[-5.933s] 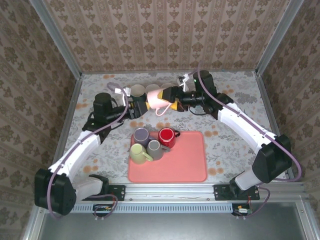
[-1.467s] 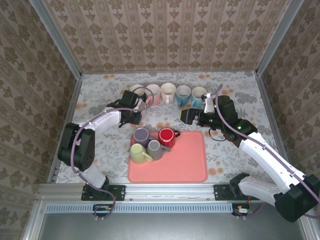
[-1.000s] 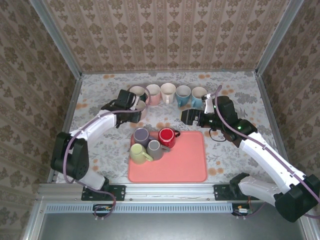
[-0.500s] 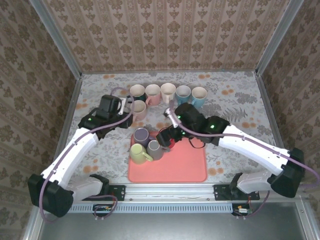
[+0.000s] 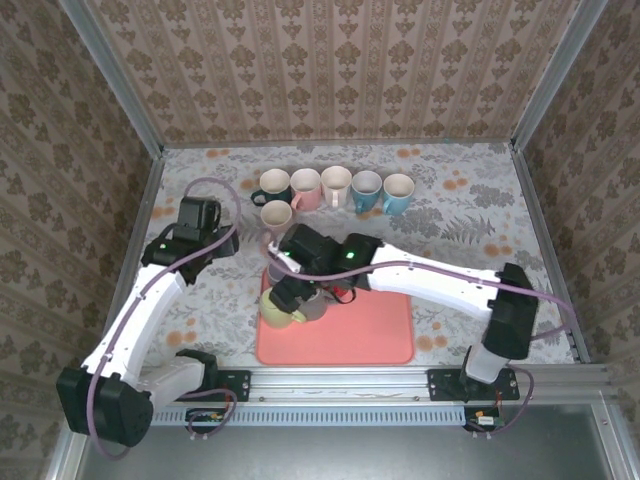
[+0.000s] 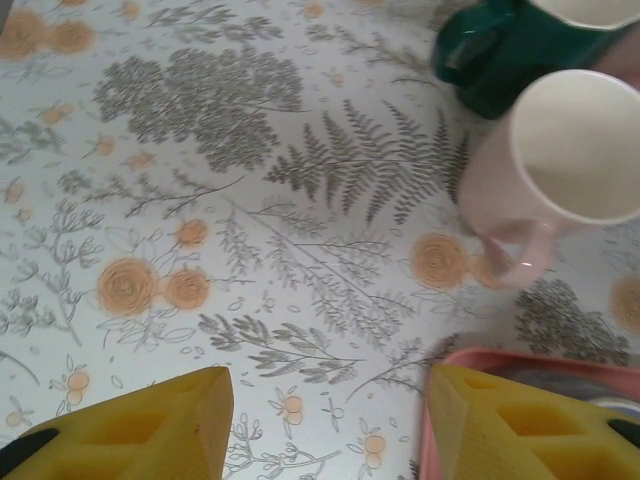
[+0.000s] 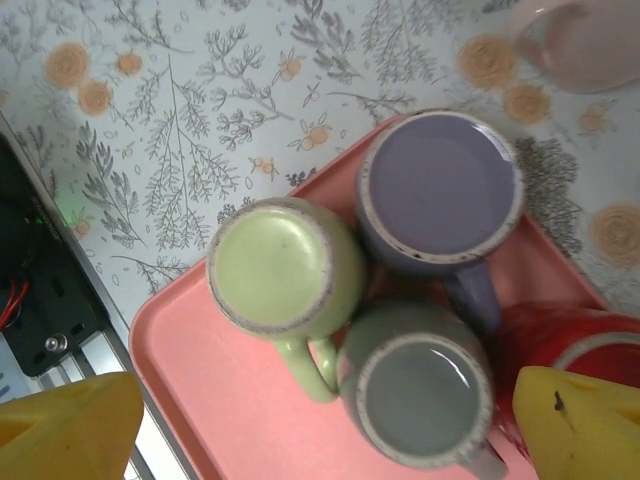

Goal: Turn the mug right side up

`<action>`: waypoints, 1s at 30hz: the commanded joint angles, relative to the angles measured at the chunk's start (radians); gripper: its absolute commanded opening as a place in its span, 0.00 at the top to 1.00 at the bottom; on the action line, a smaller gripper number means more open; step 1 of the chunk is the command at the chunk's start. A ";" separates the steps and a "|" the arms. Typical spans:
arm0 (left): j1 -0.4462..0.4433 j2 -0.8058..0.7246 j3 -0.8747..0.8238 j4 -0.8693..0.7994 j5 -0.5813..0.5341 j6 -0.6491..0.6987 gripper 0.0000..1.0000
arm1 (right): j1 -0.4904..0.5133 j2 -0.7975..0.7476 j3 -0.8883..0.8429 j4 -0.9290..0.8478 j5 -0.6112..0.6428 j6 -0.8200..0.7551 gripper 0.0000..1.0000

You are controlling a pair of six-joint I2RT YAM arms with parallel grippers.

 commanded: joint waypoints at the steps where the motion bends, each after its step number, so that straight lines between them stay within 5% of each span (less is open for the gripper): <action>1: 0.042 -0.067 -0.030 0.017 -0.035 -0.074 0.45 | 0.018 0.081 0.094 -0.093 0.041 0.028 0.05; 12: 0.041 -0.094 -0.025 -0.011 -0.112 -0.122 0.45 | 0.044 0.301 0.315 -0.207 0.017 0.055 0.12; 30: 0.027 -0.105 -0.026 0.000 -0.107 -0.107 0.45 | 0.077 0.391 0.365 -0.265 0.035 0.022 0.20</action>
